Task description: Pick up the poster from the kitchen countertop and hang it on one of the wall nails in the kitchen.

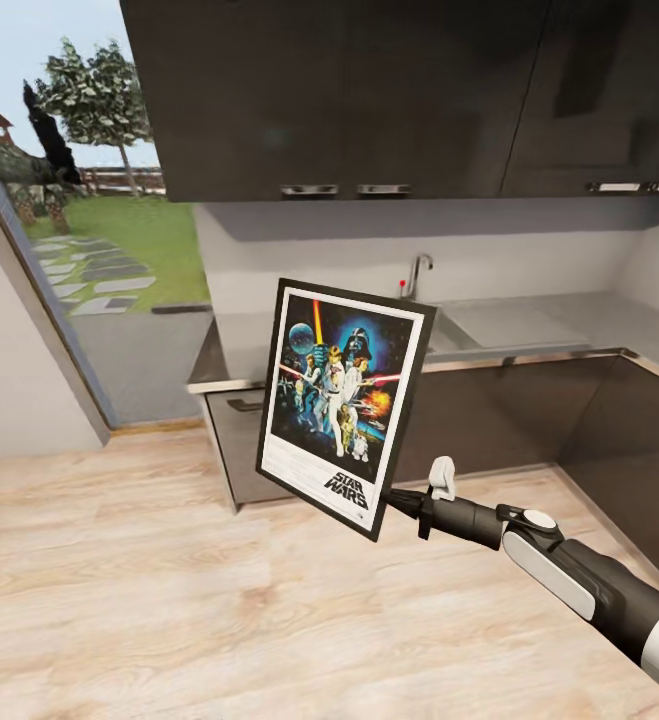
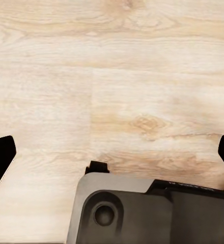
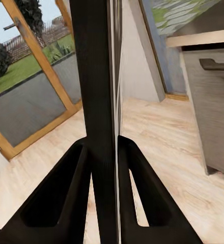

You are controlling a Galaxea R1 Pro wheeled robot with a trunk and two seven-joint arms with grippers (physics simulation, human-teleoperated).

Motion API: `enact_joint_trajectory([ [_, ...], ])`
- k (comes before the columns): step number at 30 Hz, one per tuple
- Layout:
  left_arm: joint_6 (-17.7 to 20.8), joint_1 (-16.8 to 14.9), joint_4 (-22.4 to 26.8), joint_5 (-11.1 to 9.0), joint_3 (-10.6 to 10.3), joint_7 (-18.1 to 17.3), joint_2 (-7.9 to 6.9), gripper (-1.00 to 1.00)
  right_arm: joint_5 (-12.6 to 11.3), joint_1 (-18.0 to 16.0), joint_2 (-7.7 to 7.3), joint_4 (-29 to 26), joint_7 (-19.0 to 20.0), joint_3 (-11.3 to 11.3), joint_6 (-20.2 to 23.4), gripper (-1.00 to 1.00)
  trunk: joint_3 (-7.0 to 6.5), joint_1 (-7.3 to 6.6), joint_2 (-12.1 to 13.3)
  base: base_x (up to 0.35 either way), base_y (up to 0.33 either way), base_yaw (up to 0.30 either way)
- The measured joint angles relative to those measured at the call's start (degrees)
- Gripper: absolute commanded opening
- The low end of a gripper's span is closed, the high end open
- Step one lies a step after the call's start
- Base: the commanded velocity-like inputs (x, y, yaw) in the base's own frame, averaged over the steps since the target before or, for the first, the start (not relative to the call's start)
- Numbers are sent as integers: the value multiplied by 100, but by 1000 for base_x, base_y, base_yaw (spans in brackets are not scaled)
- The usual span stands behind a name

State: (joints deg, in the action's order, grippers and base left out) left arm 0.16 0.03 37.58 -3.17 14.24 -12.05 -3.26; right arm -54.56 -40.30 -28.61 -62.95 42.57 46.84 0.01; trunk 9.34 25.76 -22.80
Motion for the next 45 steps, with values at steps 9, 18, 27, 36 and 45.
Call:
enact_joint_trajectory([
  [9,0,-2,0,-1,9,0,-1,100,1,0,0,0,-5,4,0,-100,-73,-1,0,-160,276,8],
  [18,0,-2,0,-2,16,0,-1,100,1,0,0,0,-8,6,-3,-100,-156,-2,-1,-35,287,0],
  [27,0,0,0,-2,22,1,-1,100,1,0,1,0,-15,8,-11,-100,-240,-2,0,-2,292,0],
  [36,0,1,0,-2,23,2,-1,100,1,1,0,2,-16,8,-12,-100,-320,-2,0,0,293,0],
  [45,0,-2,0,-8,28,0,-1,100,2,0,7,0,-23,9,-11,-100,-333,-2,0,0,293,121],
])
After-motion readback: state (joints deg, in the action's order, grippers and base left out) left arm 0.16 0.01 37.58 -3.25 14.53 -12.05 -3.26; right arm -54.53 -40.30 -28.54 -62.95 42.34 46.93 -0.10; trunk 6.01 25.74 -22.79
